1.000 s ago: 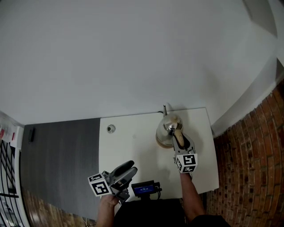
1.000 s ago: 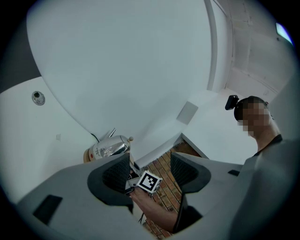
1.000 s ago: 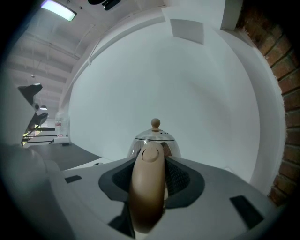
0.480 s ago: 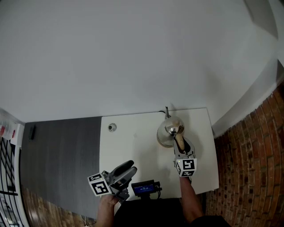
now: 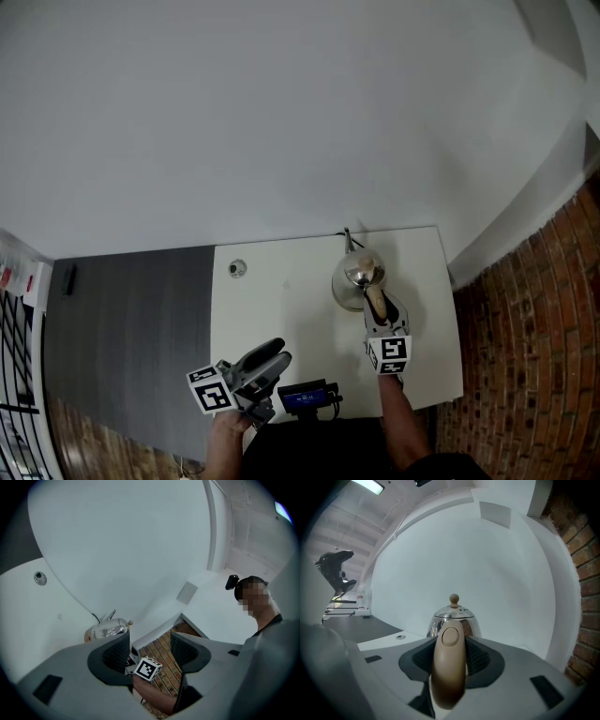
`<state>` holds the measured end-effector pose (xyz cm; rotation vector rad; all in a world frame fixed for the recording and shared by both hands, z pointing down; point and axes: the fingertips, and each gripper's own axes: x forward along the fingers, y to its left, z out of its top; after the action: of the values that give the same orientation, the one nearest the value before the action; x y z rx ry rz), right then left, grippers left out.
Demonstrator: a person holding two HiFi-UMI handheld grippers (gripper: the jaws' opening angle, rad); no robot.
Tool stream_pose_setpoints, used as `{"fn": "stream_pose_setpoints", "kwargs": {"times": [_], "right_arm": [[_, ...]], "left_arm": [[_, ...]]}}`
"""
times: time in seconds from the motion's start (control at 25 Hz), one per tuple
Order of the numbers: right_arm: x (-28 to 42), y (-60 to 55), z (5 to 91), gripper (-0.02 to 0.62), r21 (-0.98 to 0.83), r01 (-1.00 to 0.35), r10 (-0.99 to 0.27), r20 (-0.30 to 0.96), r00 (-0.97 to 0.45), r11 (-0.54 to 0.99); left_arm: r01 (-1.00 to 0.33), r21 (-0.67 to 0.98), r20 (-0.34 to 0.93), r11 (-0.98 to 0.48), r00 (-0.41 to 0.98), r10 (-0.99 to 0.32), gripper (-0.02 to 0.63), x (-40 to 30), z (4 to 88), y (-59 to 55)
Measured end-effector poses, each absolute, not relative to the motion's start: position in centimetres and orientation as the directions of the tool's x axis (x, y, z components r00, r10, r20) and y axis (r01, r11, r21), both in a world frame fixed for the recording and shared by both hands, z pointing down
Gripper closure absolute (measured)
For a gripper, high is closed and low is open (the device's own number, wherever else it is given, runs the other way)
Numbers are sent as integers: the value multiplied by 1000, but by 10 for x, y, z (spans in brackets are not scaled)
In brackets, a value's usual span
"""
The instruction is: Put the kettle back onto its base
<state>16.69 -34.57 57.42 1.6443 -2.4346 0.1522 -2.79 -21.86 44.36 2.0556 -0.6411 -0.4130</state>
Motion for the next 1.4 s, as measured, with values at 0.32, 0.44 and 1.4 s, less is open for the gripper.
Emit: {"fn": "stream_pose_setpoints", "kwargs": {"times": [0.32,0.44,1.4], "right_arm": [[158,-348,575,442,-8,-952,-919,260,-296,305],[153,-350,575,442,-19,-964,-926,272,-261,266],[145,-316,577,448,-142,-930,-844,390,-368,340]], "left_arm": [[-276,851,-43,-447,812,-582,311,-24,445,-218],[-277,853,-40,-443,811,-583,311,-24,446,-218],[-276,852,-48,-444,804,-593,311,-25,444,-217]]}}
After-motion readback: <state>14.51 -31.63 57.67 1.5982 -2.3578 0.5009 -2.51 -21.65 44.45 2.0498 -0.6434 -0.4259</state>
